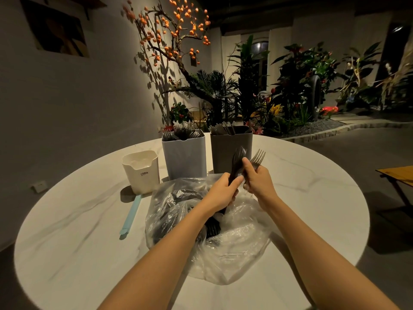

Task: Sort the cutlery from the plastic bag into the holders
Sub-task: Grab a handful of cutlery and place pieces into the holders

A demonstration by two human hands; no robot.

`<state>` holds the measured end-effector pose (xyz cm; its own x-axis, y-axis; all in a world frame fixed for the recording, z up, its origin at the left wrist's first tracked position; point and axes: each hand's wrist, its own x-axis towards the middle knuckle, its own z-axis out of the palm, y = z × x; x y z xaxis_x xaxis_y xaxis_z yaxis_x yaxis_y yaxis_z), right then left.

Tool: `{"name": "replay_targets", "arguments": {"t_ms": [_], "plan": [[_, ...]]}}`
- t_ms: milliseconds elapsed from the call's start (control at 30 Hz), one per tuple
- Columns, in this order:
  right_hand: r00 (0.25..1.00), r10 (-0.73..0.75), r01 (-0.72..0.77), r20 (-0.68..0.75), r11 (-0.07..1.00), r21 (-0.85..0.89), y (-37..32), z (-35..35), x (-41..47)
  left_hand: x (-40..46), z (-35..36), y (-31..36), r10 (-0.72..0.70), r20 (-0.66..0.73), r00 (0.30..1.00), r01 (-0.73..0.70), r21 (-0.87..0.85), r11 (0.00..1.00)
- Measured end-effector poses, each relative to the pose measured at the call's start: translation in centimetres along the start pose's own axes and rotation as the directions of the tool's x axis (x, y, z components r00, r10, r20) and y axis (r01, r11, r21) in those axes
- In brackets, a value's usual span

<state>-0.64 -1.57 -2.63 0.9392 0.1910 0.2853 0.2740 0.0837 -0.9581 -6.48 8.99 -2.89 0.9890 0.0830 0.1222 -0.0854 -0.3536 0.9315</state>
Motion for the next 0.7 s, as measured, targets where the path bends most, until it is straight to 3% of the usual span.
{"name": "replay_targets", "arguments": {"t_ms": [167,300,533,700], "plan": [[0.999,-0.013,0.016,0.037,0.994,-0.104,0.45,-0.03,0.36,-0.35,-0.16,0.11,0.027,0.016,1.0,-0.027,0.041,0.999],[0.992,-0.032,0.043,0.124,0.994,-0.095,0.43,0.3,0.14,-0.27,-0.15,0.07,0.022,-0.011,1.0,-0.021,0.036,0.999],[0.988,-0.049,0.059,0.146,0.996,-0.062,-0.03,0.27,-0.18,-0.1,-0.31,0.0,0.001,-0.04,0.999,0.001,0.034,0.999],[0.965,-0.074,0.102,0.25,0.99,-0.098,-0.03,0.35,-0.61,-0.14,-0.21,0.71,-0.03,-0.02,0.999,0.025,-0.208,0.978]]}}
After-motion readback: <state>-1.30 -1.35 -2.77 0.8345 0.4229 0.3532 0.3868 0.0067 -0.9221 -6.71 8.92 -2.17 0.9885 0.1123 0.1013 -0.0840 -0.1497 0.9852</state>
